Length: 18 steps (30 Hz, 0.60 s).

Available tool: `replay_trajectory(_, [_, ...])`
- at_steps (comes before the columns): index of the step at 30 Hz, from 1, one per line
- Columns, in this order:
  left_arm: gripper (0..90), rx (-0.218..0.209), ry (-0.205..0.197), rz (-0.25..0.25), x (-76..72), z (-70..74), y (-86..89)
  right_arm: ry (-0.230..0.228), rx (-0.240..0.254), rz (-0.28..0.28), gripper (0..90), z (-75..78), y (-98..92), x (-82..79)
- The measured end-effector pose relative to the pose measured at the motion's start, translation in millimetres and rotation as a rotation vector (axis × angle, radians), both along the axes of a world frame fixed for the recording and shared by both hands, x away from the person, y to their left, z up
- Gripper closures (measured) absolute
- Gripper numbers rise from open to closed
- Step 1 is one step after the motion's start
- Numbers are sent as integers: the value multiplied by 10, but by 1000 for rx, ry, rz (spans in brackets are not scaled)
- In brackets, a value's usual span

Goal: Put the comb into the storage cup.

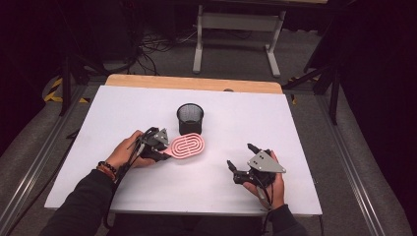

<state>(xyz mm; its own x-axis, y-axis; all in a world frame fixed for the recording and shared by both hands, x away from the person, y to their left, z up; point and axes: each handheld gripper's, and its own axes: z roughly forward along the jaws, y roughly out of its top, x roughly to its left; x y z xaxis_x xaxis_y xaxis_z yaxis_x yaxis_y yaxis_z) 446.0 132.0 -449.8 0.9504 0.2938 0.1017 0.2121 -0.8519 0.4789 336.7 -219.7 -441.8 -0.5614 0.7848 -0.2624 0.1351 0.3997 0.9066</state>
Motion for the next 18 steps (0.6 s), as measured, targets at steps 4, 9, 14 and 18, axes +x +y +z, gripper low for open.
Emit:
replay_trajectory(4, [694, -25, -17, 8, -46, -19, 27, 1, 2, -4, 138, -5, -3, 5])
replay_trajectory(9, [694, -70, -41, 3, -120, -61, 75, 5, -3, -5, 137, -13, 7, 8])
replay_trajectory(14, [695, -99, -73, 9, -167, -53, 92, 3, -7, -6, 137, -17, 7, 8])
replay_trajectory(18, [695, -111, -90, -2, -209, -52, 86, 3, -4, -9, 137, -16, -3, 7])
